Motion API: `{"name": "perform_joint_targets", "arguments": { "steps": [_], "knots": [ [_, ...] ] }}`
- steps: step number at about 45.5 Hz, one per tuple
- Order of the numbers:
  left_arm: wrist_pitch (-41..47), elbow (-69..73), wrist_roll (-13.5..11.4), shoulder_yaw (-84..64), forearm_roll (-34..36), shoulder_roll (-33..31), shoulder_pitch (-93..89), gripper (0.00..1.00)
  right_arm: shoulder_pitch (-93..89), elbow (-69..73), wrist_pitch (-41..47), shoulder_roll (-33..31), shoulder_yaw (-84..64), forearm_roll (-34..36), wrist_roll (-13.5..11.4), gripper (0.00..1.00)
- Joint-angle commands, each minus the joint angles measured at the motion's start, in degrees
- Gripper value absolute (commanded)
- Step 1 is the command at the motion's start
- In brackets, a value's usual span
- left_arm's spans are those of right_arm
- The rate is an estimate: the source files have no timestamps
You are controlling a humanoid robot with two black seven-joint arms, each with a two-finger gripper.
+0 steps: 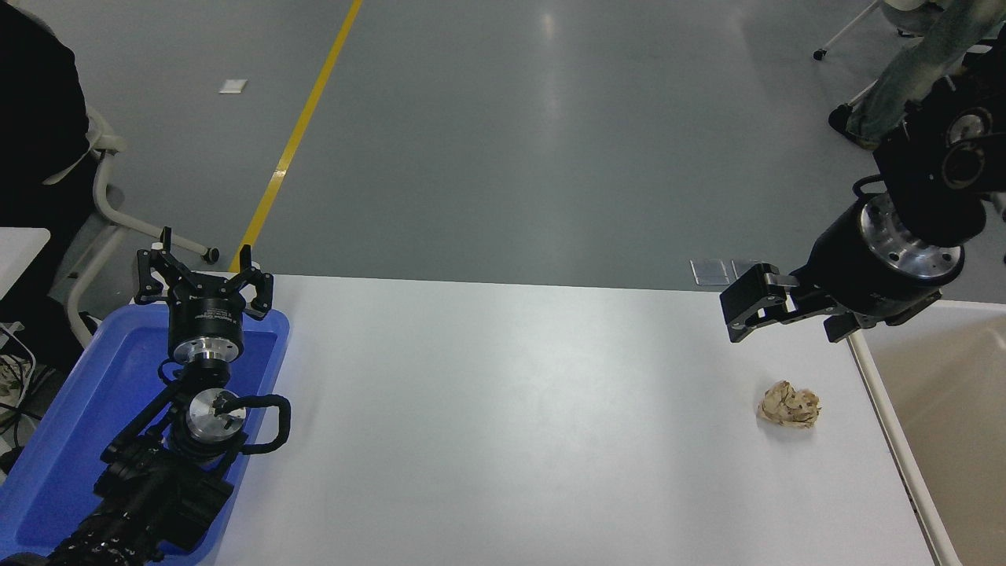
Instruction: Pick up paper ball place in dustbin
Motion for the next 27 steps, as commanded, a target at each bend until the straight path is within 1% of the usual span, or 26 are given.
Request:
{"name": "perform_joint_targets", "arguments": {
  "steps": [1,27],
  "knots": [
    [0.00,0.02,-0.06,0.00,0.05,0.00,0.09,0.99,-0.01,0.00,0.08,0.00,0.02,-0.06,0.00,1.00],
    [0.00,0.02,0.02,0.00,-0.03,0.00,0.00,0.99,-0.44,-0.09,0.00,-0.09,0.63,-0.50,0.00,1.00]
  ]
}}
